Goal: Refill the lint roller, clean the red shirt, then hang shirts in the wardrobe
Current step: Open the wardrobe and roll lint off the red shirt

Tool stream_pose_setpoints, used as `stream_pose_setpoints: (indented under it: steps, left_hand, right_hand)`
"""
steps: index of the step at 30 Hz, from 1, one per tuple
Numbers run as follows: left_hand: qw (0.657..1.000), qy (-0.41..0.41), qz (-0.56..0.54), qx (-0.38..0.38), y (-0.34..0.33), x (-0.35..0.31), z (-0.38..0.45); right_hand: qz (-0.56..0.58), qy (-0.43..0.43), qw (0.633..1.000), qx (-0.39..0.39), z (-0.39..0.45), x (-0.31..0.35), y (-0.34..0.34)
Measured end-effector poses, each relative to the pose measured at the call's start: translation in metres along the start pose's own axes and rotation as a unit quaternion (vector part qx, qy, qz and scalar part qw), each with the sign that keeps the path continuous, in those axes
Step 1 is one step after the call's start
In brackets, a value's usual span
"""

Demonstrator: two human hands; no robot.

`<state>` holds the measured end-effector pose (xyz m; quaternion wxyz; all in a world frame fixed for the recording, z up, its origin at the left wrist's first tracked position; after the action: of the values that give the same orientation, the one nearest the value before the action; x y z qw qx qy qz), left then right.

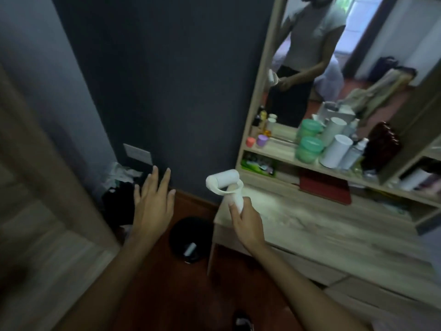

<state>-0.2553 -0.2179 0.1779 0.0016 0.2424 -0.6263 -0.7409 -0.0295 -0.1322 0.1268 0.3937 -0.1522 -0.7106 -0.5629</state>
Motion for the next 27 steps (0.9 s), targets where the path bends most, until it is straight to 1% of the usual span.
stream_pose_setpoints:
  steps: [2,6,10,12,14,15,17,19,21,23,25,27]
  left_hand:
    - [0.999,0.008,-0.012,0.029,-0.036,-0.032,0.011]
    - [0.995,0.033,-0.009,0.09,-0.105,-0.092,0.028]
    - [0.985,0.069,-0.016,0.158,-0.168,-0.133,0.037]
    - [0.978,0.085,-0.008,0.188,-0.193,-0.143,0.036]
    - [0.974,0.093,-0.004,0.207,-0.208,-0.149,0.037]
    - [0.974,0.091,-0.011,0.205,-0.209,-0.149,0.039]
    - [0.975,0.081,-0.006,0.207,-0.208,-0.149,0.042]
    - [0.973,0.074,0.01,0.219,-0.209,-0.15,0.035]
    - [0.952,0.133,0.011,0.274,-0.25,-0.169,0.042]
    - [0.954,0.133,0.028,0.266,-0.252,-0.167,0.031]
    - [0.954,0.131,0.036,0.269,-0.254,-0.167,0.034]
    - [0.953,0.131,0.035,0.271,-0.253,-0.17,0.032]
  right_hand:
    - [-0.024,-0.033,0.999,0.01,0.005,-0.048,0.02]
    - [-0.048,-0.108,0.991,0.067,0.022,-0.14,0.043]
    - [-0.079,-0.14,0.98,0.119,0.043,-0.203,0.054]
    - [-0.097,-0.148,0.976,0.125,0.053,-0.225,0.055]
    - [-0.123,-0.129,0.975,0.129,0.065,-0.236,0.052]
    - [-0.115,-0.133,0.977,0.121,0.07,-0.231,0.053]
    - [-0.063,-0.14,0.982,0.111,0.082,-0.223,0.057]
    - [-0.052,-0.142,0.982,0.11,0.079,-0.217,0.058]
    - [-0.054,-0.161,0.969,0.18,0.101,-0.269,0.046]
    - [-0.069,-0.17,0.961,0.205,0.087,-0.273,0.043]
    - [-0.072,-0.161,0.966,0.188,0.089,-0.27,0.047]
    - [-0.107,-0.145,0.969,0.171,0.087,-0.274,0.047]
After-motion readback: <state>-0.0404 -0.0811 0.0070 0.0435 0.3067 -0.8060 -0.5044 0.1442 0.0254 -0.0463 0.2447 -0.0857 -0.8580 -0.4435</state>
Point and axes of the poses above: each hand's wrist, its own z-axis towards the middle knuckle, its own y-axis out of the back of the hand, x = y × z, the point moved 3 cm from there along z, towards the middle knuckle, and after that the axes turned 13 degrees about x, right-handed, at the moved point
